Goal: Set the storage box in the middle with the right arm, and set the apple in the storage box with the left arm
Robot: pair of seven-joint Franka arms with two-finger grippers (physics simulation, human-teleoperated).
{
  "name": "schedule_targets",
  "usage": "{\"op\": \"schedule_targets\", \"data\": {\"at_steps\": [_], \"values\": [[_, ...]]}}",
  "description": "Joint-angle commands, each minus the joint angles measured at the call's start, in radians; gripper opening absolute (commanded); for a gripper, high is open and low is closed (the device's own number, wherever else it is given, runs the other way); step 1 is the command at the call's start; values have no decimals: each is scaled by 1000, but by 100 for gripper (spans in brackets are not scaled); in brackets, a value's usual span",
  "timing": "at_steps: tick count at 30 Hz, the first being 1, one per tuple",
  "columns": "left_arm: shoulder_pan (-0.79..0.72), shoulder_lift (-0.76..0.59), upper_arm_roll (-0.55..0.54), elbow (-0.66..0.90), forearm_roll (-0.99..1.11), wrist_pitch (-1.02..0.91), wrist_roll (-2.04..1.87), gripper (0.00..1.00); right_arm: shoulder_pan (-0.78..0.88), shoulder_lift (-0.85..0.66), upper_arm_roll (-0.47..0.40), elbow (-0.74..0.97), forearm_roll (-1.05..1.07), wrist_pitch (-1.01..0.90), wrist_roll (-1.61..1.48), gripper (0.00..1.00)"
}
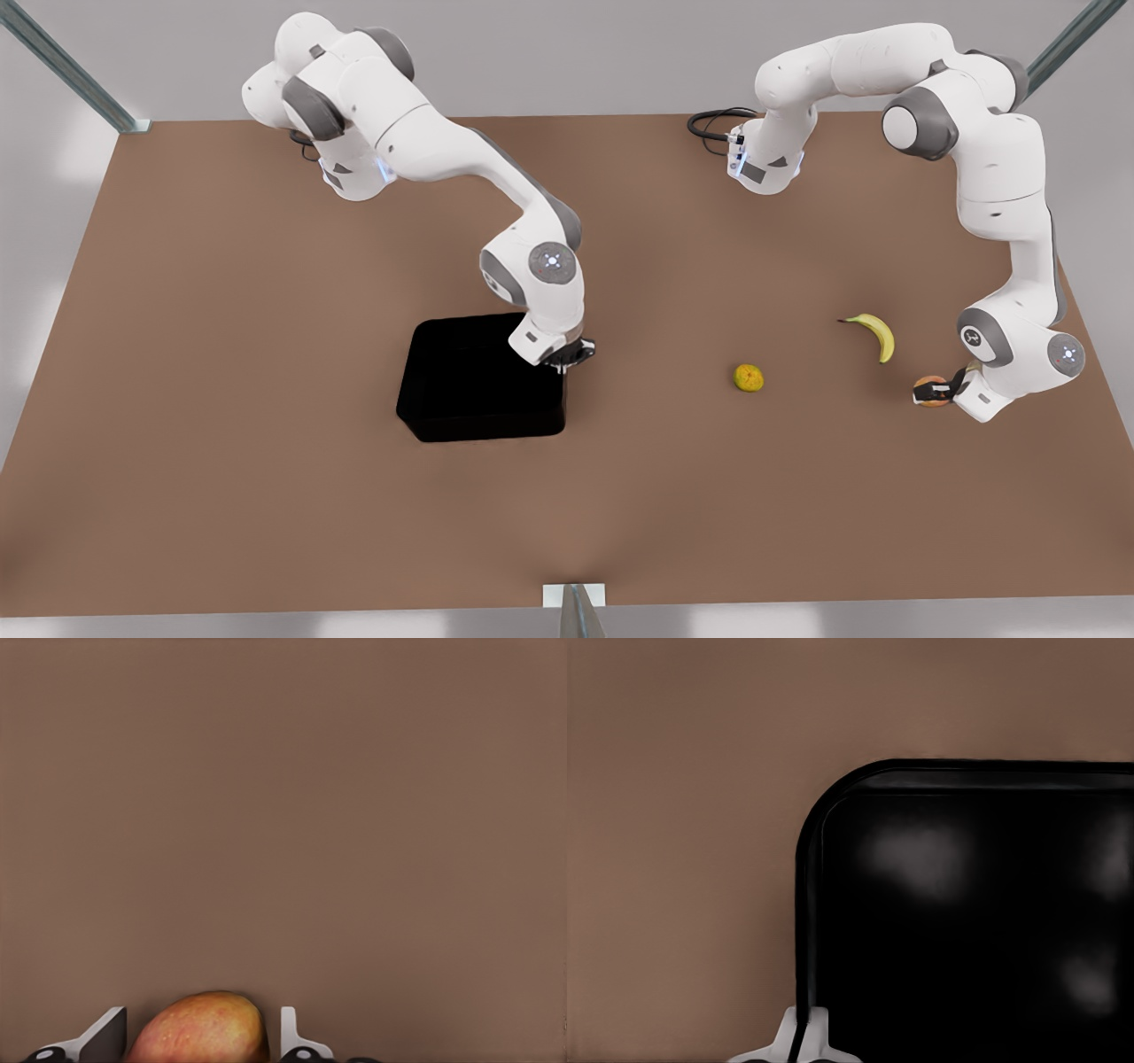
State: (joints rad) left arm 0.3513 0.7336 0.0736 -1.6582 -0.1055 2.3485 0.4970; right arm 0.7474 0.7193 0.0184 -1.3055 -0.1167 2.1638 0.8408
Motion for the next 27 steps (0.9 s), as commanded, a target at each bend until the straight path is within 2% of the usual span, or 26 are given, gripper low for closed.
{"op": "schedule_targets", "data": {"at_steps": [1, 6, 16, 17, 18, 22, 24, 25, 26, 27], "values": [[0, 1, 0, 0, 1, 0, 0, 80, 3, 2, 0, 0, -1, -1, 12, 21], [0, 1, 0, 0, 1, 0, 0, 75, 89, 84, 2, 109, 6, 39, 98, 21], [-2, 1, 0, 0, 0, 0, 0, 73, 210, 166, -2, 123, 6, 217, 274, 21], [-2, 1, 0, 0, 1, 0, 0, 73, 210, 166, -3, 121, 5, 217, 274, 58], [-2, 0, 0, 0, 1, -2, 2, 73, 216, 163, -5, 120, 3, 218, 274, 100], [-2, -8, 0, -2, 1, -9, 0, 71, 216, 138, -5, 112, 3, 220, 271, 100], [-2, -8, 0, -2, 1, -11, 0, 69, 182, 8, -3, 51, 9, 200, 261, 100], [-2, -10, 0, -2, 1, -11, 2, 70, 121, -122, 32, 0, 11, 55, 196, 100], [-2, -11, 0, -2, 1, -12, 2, 70, 29, -251, 75, -4, 43, -176, 30, 100], [0, -13, 0, -2, 1, -12, 2, 70, -60, -356, 75, -6, 120, -340, -193, 100]]}}
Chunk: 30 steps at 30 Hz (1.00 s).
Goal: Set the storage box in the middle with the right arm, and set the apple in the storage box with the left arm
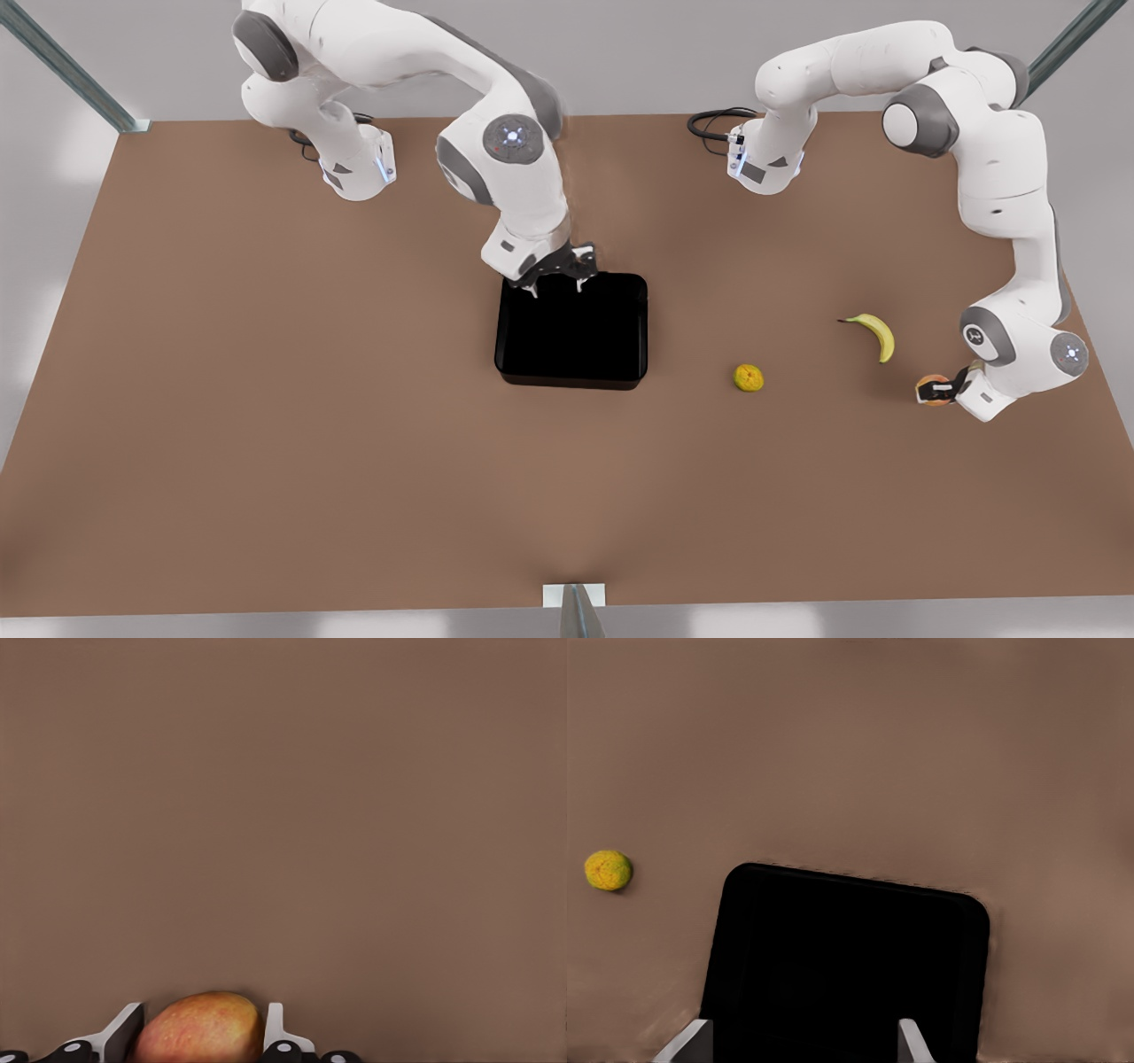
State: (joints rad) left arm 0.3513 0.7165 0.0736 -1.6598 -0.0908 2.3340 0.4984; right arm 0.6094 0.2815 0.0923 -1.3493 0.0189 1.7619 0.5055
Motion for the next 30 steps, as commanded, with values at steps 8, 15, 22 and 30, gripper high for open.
{"op": "schedule_targets", "data": {"at_steps": [8, 15, 22, 30], "values": [[-115, -164, -6, -80, -10, -96, -159, 70, -473, -292, 20, -148, -93, -168, -381, 100], [-362, -284, -6, -92, -29, -188, -485, 70, -504, -291, 44, -133, -88, -211, -371, 100], [-732, -299, 3, -72, -104, -208, -946, 71, -510, -258, 44, -110, -94, -196, -367, 100], [-1215, -155, 229, 127, -305, -211, -1186, 71, -513, -245, 43, -88, -93, -196, -367, 100]]}}
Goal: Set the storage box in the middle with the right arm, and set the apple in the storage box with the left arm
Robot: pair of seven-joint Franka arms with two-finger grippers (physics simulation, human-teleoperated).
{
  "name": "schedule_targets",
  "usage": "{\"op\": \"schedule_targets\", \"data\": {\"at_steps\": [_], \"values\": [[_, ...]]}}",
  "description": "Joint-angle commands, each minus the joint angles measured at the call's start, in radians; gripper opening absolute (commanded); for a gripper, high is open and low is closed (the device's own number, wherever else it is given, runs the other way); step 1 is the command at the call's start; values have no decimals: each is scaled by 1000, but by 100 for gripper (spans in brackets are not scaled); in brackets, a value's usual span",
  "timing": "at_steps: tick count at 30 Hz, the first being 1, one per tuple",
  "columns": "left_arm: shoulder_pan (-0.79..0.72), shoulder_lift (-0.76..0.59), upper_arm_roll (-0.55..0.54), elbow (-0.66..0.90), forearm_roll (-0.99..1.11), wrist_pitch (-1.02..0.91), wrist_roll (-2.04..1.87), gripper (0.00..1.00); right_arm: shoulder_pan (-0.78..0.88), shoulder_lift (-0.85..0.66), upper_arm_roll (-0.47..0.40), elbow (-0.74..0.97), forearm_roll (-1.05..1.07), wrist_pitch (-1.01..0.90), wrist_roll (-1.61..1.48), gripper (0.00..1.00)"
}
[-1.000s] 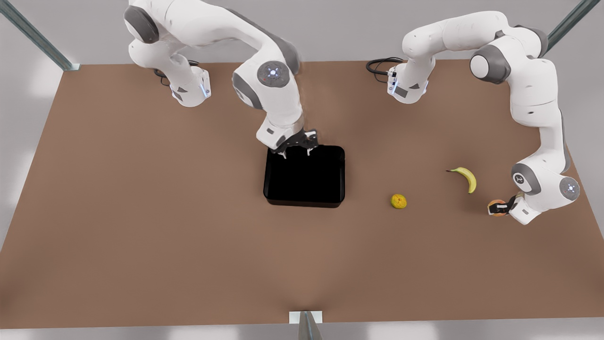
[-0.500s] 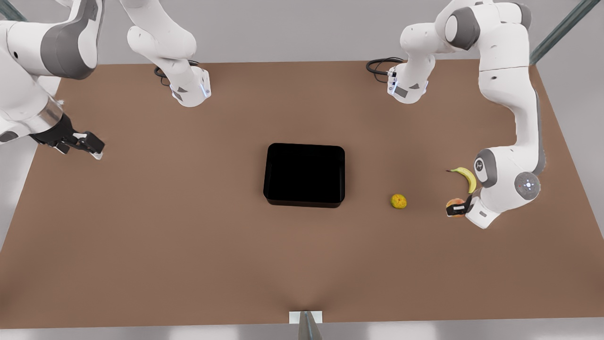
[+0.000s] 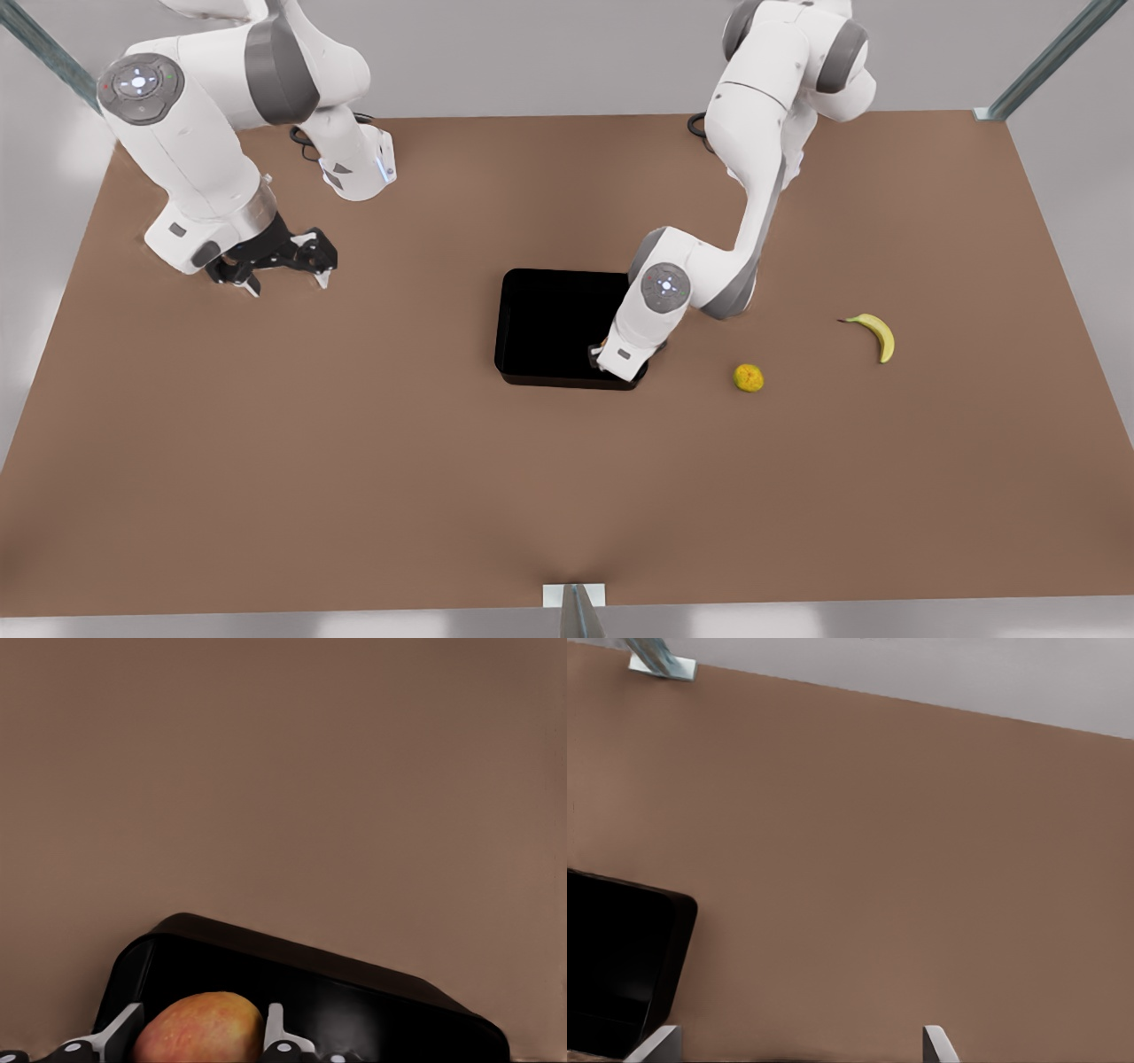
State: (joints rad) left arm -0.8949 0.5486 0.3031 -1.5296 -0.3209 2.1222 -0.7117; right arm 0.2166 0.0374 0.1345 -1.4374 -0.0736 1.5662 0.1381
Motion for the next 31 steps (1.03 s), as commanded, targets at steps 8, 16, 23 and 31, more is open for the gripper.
{"op": "schedule_targets", "data": {"at_steps": [8, 16, 23, 31], "values": [[-193, -46, 51, -57, -99, 5, -46, 100, -168, -10, -7, 2, 6, -12, -11, 100], [57, -154, 44, -46, -26, -57, 35, 100, -164, -2, -6, 21, 6, -11, -3, 100], [619, -296, 45, 6, 220, -393, 808, 100, -161, -1, -6, 21, 6, -3, -2, 100], [830, -420, -137, 8, 295, -544, 698, 100, -157, -1, -4, 21, 6, 0, 0, 100]]}}
